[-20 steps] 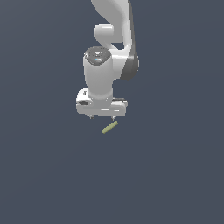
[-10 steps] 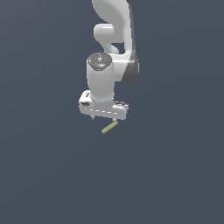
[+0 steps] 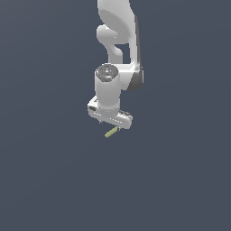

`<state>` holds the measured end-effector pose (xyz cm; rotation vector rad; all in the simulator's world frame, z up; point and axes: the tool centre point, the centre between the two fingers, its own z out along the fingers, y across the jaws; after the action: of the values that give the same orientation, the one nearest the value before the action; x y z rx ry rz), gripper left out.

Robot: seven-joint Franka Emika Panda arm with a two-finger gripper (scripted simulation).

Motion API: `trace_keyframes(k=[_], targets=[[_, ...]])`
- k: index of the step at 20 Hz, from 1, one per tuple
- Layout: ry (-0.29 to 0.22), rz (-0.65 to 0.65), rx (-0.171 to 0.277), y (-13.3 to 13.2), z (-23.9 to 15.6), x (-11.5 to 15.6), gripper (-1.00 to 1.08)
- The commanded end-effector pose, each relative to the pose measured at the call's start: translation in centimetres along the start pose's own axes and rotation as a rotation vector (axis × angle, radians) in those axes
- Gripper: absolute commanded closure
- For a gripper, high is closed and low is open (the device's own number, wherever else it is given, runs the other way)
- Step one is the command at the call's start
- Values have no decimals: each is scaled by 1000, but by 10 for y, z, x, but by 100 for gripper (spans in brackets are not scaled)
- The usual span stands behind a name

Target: Pick up the object and move it to a goal position.

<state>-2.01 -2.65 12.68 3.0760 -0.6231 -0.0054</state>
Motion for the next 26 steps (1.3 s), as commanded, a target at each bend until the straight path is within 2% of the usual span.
trace_keyframes(k=[1,14,26], targets=[[-1,70,3,-1,11,-5,-92],[0,389,6,-1,56,-31,-92],[2,492,4,0,69,-39,-92]])
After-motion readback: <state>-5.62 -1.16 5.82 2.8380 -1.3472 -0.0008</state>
